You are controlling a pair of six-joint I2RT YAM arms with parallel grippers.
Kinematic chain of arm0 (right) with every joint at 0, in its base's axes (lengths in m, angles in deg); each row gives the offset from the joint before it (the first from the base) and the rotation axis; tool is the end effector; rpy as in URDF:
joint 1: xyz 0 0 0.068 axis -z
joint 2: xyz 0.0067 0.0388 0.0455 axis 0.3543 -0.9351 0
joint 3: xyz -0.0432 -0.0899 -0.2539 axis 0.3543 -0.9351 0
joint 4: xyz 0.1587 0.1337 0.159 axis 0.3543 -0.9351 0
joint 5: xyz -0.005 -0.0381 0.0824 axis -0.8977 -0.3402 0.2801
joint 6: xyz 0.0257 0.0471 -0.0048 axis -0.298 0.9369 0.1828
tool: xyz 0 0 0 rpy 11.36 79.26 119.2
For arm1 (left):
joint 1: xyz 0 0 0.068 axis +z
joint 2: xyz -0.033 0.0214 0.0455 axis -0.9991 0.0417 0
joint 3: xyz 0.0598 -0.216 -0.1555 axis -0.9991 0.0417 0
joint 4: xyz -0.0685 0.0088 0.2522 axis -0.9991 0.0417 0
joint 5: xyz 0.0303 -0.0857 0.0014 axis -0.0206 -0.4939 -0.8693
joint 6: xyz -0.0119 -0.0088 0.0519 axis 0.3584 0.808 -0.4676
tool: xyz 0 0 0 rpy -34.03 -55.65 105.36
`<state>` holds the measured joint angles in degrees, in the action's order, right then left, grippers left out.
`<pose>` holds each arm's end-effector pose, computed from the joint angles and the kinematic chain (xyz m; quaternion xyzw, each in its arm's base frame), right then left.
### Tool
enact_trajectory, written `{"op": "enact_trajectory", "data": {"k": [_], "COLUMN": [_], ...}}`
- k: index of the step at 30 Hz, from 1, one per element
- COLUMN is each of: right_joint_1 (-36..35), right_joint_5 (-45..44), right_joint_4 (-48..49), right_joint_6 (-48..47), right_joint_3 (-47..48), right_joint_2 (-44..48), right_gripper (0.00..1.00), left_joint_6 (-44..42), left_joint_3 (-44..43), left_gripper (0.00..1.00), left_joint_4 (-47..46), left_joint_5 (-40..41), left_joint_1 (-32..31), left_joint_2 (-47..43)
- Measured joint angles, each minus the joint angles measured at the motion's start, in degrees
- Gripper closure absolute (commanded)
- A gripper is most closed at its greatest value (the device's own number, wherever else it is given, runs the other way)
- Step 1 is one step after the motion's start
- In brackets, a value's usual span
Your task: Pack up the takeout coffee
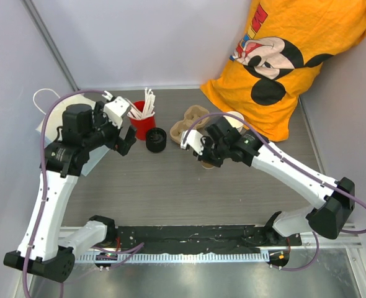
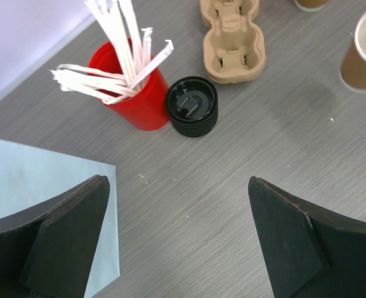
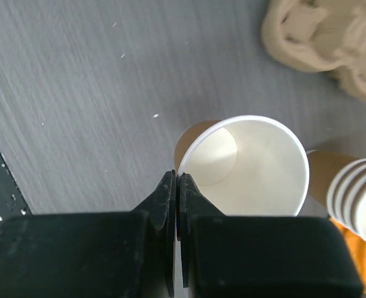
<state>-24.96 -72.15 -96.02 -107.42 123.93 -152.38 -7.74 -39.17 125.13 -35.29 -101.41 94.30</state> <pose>0.1948 0.2059 0.3339 -0.6044 0.7204 0.0965 0.3261 0.1773 -0.0539 0.4232 0.3048 0.8038 -0.1040 0.5001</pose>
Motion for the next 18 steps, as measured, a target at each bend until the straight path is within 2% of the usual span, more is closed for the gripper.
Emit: {"op": "enact_trajectory", "data": {"k": [10, 18], "right_joint_1": [-2.05, -3.06], "right_joint_5": [2.27, 2.03], "right_joint_4": [2.23, 7.17], "right_joint_6": [1.22, 3.56], "right_joint_3": [-11.43, -16.68], "right_joint_2": [0.33, 1.66], "right_gripper": [0.99, 0.99], "left_joint_6": [0.24, 1.16], "left_joint_3": [-1.49, -0.39], "left_gripper": [0.00, 0.00], "left_joint_4": [1.84, 1.88], "left_joint_5": [2.21, 2.40], "left_joint_1": [1.77, 2.08], "left_joint_2": [-2.34, -2.86]}}
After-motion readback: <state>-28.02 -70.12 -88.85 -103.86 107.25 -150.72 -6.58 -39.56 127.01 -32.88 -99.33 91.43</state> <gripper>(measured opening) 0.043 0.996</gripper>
